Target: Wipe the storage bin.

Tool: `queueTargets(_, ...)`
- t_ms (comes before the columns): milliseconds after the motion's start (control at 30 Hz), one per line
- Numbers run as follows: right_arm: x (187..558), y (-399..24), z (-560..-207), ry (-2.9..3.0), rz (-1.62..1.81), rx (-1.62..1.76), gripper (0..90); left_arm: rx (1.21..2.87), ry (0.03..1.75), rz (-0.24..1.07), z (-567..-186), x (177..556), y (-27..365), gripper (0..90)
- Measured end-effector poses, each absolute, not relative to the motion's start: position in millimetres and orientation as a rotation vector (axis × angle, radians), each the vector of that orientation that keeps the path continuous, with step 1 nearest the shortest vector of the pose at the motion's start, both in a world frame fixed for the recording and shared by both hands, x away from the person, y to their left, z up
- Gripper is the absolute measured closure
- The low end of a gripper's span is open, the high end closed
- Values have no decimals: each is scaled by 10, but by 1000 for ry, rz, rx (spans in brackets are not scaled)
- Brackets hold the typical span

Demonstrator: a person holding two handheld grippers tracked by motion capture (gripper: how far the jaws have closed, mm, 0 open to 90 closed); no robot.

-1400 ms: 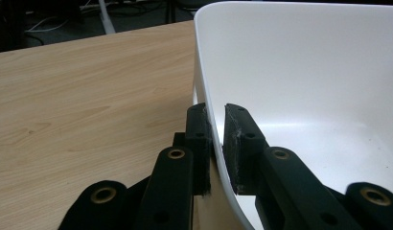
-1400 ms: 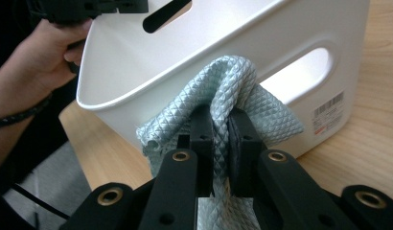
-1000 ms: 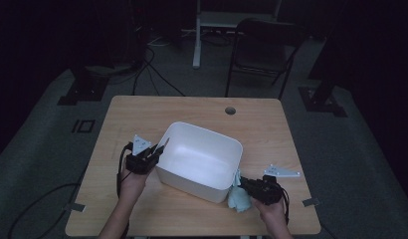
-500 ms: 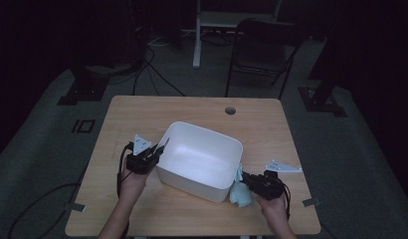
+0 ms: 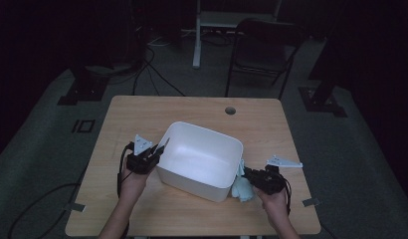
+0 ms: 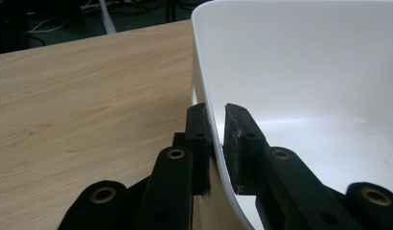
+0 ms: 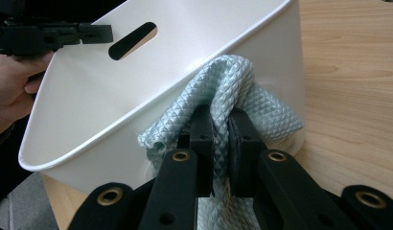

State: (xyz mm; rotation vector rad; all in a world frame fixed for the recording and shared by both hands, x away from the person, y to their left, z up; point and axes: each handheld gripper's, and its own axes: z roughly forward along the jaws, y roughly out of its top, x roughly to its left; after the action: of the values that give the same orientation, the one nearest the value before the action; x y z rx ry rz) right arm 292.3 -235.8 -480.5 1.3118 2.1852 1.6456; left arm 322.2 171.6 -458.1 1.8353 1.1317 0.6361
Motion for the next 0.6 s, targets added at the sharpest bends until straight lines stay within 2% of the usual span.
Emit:
queueTargets(133,2958,-2403,-4701,2145,1667,1303,827,1844,1123,630,-4579,3227,1713,807)
queueTargets(400,3011,-2388,-4856,2180,1643,1348,828,1847,1127,639,-4576,3225,1704,806)
queueTargets(600,3052,-2434,-4746,2137,1666,1338,828,1847,1117,630,-4579,3224,1701,806)
